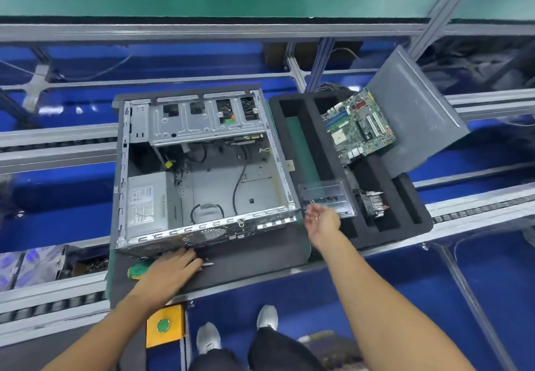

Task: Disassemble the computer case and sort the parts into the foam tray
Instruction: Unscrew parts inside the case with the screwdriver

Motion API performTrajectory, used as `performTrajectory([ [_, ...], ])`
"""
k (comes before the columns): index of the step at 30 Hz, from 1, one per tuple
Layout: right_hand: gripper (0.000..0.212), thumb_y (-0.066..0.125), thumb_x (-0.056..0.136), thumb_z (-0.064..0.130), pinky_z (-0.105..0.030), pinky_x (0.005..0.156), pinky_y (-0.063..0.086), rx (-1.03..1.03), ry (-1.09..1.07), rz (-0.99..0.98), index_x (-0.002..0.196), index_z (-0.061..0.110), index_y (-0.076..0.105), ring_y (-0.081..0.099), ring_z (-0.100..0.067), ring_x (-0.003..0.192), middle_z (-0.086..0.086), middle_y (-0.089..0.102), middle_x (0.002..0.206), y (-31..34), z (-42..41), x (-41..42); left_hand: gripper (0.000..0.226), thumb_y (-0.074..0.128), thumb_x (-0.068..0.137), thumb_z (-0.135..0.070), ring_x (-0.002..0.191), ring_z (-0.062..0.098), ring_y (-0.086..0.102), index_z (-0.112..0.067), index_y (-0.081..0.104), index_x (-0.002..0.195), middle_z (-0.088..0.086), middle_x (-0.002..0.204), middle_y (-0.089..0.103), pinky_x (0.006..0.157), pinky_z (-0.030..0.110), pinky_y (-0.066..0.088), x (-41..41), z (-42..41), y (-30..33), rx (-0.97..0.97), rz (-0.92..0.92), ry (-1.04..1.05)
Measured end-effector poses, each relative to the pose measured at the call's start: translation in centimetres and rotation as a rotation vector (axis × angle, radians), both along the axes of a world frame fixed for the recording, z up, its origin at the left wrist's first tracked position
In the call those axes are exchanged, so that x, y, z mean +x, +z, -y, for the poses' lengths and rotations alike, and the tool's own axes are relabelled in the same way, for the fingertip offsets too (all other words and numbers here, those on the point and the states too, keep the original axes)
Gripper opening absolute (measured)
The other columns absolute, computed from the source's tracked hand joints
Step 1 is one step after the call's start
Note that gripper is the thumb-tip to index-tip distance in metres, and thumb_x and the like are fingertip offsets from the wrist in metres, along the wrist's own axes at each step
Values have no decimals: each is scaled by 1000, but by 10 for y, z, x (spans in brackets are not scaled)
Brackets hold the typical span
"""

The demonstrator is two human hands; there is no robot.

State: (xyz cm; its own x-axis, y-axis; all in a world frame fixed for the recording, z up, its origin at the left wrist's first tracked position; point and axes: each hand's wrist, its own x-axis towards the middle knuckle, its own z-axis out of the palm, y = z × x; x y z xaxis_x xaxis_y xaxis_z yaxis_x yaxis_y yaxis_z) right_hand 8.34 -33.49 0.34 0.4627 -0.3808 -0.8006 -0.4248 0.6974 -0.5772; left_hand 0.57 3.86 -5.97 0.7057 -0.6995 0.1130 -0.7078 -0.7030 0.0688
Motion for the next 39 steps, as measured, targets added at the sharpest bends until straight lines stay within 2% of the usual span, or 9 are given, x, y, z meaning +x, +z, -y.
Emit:
performTrajectory([
  [2, 26, 34, 103, -1, -22, 62, 44, -33, 80, 8, 94, 3, 58, 57, -17, 74, -8, 59, 86, 1, 15, 17, 31, 82, 74, -13, 77, 24, 64, -21, 64, 99, 1, 90, 61, 63, 30, 52, -1, 10, 9, -17, -35, 45],
  [6, 37, 33, 107, 2, -27, 87, 53, -42, 197, -33, 138, -8, 50, 59, -26, 121, -15, 62, 120, -6, 29, 37, 29, 71, 75, -10, 77, 21, 64, -20, 64, 101, 0, 89, 63, 58, 26, 50, -2, 28, 18, -33, -39, 74],
  [10, 49, 34, 108, 11, -38, 123, 26, -49, 232, -26, 153, -7, 30, 35, -32, 148, -21, 34, 160, -7, 30, 49, 32, 41, 87, -18, 77, 19, 57, -16, 69, 102, 0, 89, 62, 60, 26, 50, 0, 57, 22, -25, 3, 34],
  [14, 57, 44, 105, 18, -38, 123, 25, -55, 205, -32, 156, -2, 28, 28, -34, 149, -21, 28, 162, -5, 31, 55, 35, 41, 85, -15, 72, 22, 62, -12, 69, 105, 3, 90, 63, 57, 26, 49, 11, 93, 31, -11, 0, 8],
  [20, 36, 53, 101, 26, -29, 100, 38, -31, 273, -14, 135, 16, 52, 46, -19, 122, -4, 42, 149, 2, 32, 54, 55, 90, 60, -1, 78, 22, 63, -13, 71, 109, 2, 94, 65, 70, 30, 53, 10, 100, 29, 28, -34, 33],
  [26, 52, 58, 94, 32, -41, 120, 20, -2, 244, 62, 143, 17, 50, 19, -26, 153, -4, 31, 159, 11, 32, 57, 39, 47, 84, -4, 84, 24, 62, -11, 54, 122, 5, 101, 65, 72, 32, 53, 0, 75, 13, -8, 58, 32],
  [32, 44, 60, 90, 32, -43, 106, 32, 9, 225, 75, 131, 22, 46, 39, -24, 120, -1, 39, 145, 12, 29, 59, 44, 20, 111, -40, 72, 23, 66, -18, 58, 111, 1, 93, 63, 44, 28, 47, -4, 37, 7, -30, -29, 268],
  [36, 46, 60, 89, 32, -36, 96, 37, -18, 236, 55, 132, 21, 47, 46, -21, 106, 0, 42, 142, 11, 25, 57, 32, 34, 105, -41, 72, 22, 66, -22, 59, 106, 0, 91, 61, 37, 30, 45, -3, 30, 10, 14, -70, 251],
  [39, 49, 60, 89, 31, -39, 107, 33, -34, 235, 43, 136, 22, 49, 45, -24, 121, -4, 43, 154, 10, 22, 54, 40, 29, 106, -49, 72, 16, 67, -25, 61, 106, -5, 94, 64, 40, 28, 44, -1, 39, 18, 10, -167, 276],
])
